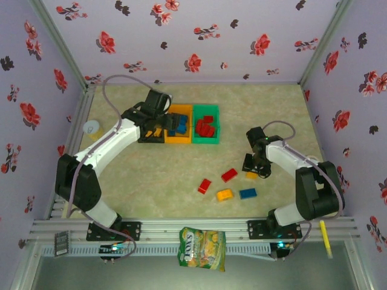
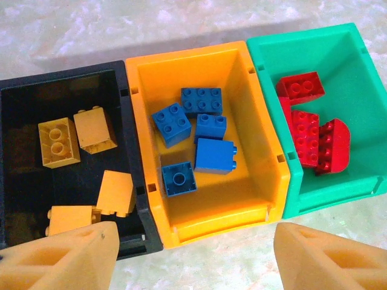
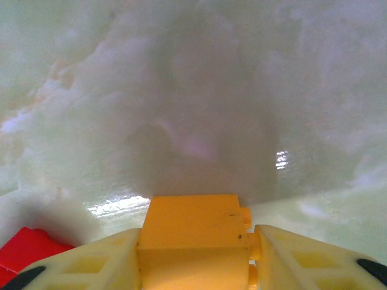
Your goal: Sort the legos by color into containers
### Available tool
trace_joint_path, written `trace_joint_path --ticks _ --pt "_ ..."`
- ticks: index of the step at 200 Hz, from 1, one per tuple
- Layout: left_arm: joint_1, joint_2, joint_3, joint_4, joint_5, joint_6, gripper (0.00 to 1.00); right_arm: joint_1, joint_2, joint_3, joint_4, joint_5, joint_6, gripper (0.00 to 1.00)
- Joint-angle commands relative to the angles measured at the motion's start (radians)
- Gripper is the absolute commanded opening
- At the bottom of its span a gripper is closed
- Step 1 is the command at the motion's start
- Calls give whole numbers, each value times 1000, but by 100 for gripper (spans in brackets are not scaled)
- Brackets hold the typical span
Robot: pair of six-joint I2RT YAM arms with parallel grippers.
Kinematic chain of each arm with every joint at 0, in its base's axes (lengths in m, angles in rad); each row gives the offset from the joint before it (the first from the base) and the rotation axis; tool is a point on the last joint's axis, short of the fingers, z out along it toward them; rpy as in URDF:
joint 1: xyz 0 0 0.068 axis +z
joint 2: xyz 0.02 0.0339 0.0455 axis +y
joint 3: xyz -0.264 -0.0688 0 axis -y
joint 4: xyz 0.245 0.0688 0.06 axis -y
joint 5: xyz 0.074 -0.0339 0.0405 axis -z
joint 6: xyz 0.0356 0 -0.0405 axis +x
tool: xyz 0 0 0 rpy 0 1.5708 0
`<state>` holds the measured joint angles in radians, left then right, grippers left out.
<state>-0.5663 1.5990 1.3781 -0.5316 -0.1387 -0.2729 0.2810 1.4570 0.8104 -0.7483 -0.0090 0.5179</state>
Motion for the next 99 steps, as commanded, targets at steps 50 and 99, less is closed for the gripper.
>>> trace_joint_path --ticks 50,99 --pt "8 -102 -35 -29 -46 10 69 1 -31 116 -38 -23 -35 35" --pt "8 -150 -41 -51 -62 -16 69 65 7 351 -4 -21 -51 32"
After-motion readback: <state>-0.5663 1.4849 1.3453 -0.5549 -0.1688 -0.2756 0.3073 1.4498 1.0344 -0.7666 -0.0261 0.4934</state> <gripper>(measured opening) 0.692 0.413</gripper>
